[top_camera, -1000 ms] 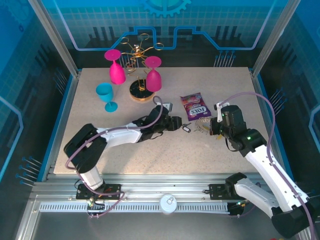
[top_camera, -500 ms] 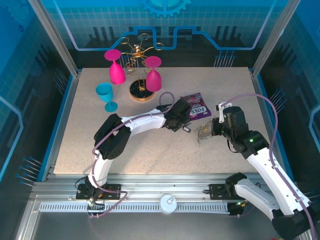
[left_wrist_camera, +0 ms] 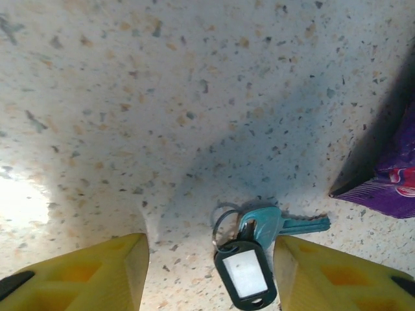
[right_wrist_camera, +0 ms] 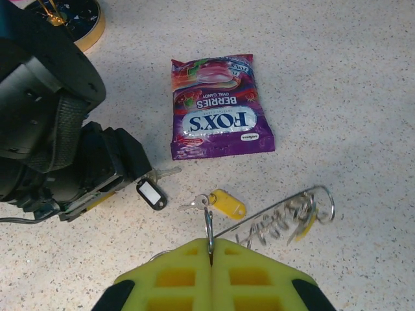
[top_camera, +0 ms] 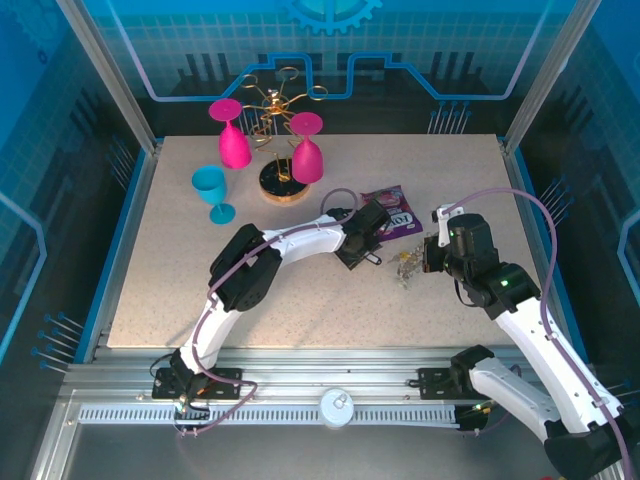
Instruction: Put the keys on the keyring
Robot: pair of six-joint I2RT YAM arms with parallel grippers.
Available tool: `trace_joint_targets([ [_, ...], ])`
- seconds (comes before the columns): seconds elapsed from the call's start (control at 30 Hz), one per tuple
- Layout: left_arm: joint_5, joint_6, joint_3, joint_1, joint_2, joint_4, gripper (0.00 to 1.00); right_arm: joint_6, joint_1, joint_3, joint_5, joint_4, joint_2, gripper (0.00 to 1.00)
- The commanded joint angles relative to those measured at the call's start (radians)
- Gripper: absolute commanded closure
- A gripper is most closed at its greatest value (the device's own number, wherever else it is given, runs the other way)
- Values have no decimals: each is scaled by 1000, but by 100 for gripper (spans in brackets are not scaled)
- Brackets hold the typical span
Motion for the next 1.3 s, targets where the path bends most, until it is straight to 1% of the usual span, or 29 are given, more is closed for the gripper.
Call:
trace_joint_targets([
  [0.0,8,-18,46,-14,35,-28,49,-7,-9,35,-19,24,-16,100],
  [0.07,14,-22,56,-14,46,-21,52,-7,-10,34,-23,24,-17,100],
  [0.2,28,-27,65,-15,65,-6,59,-8,-9,32,-26,23,-20,100],
  [0.37,16,-15,65,-15,75,24,68,-10,-9,31,-32,21,-26,100],
  [0.43,2,-4,61,-14,73,40,74,-12,-9,29,-35,23,-29,100],
  [0.53,-25,21,56,-15,71,64,88,-12,-9,27,-41,24,-30,100],
  [0.7,-82,58,36,-17,44,81,99,-16,-8,30,-52,24,-30,100],
  [0.73,-100,71,22,-18,28,89,100,-17,-8,29,-55,24,-29,100],
  [0.87,-196,126,-46,-34,-53,109,100,-19,-6,31,-63,29,-27,100],
  [1.0,-275,169,-156,-55,-161,125,100,-18,-6,31,-72,33,-19,100],
  [1.1,-294,180,-251,-69,-243,110,100,-17,-5,31,-73,35,-17,100],
  [1.27,-288,196,-400,-88,-369,32,100,-19,-3,27,-75,37,-14,100],
])
